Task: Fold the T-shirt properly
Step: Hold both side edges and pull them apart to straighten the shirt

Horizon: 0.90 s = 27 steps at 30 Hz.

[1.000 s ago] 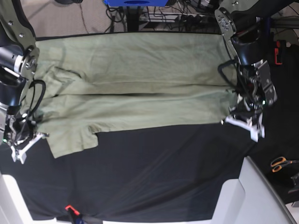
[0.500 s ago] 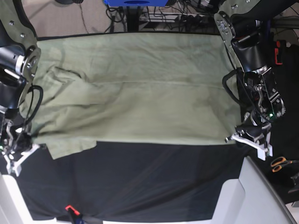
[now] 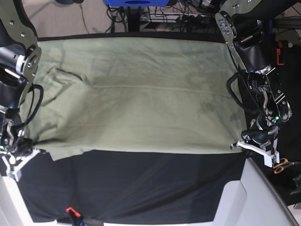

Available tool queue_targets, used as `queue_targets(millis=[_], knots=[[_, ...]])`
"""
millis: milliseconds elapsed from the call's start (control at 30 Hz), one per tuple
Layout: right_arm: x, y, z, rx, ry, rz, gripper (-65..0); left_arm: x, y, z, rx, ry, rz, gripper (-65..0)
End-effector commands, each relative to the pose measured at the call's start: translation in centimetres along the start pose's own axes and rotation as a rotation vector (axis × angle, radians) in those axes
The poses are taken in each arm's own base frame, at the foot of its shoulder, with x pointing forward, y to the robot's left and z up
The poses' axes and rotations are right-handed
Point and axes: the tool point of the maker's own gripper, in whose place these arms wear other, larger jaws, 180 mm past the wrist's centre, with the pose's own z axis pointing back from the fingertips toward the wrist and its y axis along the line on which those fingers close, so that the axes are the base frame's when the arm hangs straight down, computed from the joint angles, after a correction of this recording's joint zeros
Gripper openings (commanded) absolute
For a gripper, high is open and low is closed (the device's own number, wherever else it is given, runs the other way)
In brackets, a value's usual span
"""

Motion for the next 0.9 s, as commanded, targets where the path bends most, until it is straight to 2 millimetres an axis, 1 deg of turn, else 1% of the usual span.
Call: queue_targets(millis=[0, 100, 200, 233, 367, 467, 567, 600, 667, 700, 767, 833, 867], knots=[[3.3, -0.2, 0.7, 0.001, -0.085, 0.031, -65.0, 2.7, 0.3, 0.3, 0.005, -0.078, -0.007, -65.0], [2.8, 0.9, 0.4, 0.026, -0.093, 0.084, -65.0, 2.7, 0.3, 0.3, 0.005, -0.078, -0.007, -65.0], [3.5, 1.6, 0.4, 0.035, -0.134, 0.113, -65.0, 2.0, 0.5, 0.4, 0.008, -0.066, -0.008, -65.0], [3.3, 1.7, 0.3, 0.037, -0.137, 0.120, -65.0, 1.9, 0.5, 0.4, 0.009, -0.065, -0.008, -65.0], [3.7, 1.7, 0.3, 0.038, -0.169, 0.122, -65.0, 1.6, 0.7, 0.5, 0.012, -0.059, -0.010, -65.0], [3.5, 1.6, 0.3, 0.035, -0.162, 0.124, -65.0, 0.8, 1.1, 0.7, 0.019, -0.045, -0.013, -65.0], [2.0, 1.2, 0.1, 0.031, -0.131, 0.129, -65.0, 0.5, 1.1, 0.7, 0.020, -0.039, -0.013, -65.0], [1.4, 1.2, 0.0, 0.030, -0.108, 0.130, -65.0, -0.3, 1.4, 0.8, 0.025, -0.025, -0.016, -65.0], [0.5, 1.1, -0.1, 0.028, -0.060, 0.131, -65.0, -0.7, 1.6, 1.1, 0.029, -0.019, -0.021, -65.0], [0.0, 1.1, -0.1, 0.027, -0.042, 0.132, -65.0, -0.5, 1.6, 1.3, 0.029, -0.024, -0.025, -65.0], [-1.1, 1.1, -0.2, 0.027, -0.019, 0.134, -65.0, -1.1, 1.8, 1.8, 0.036, -0.020, -0.038, -65.0], [-1.8, 1.2, -0.3, 0.031, -0.006, 0.135, -65.0, -1.2, 1.9, 2.3, 0.040, -0.024, -0.049, -65.0], [-2.5, 1.2, -0.3, 0.031, 0.012, 0.136, -65.0, -1.2, 1.9, 2.5, 0.040, -0.028, -0.054, -65.0]])
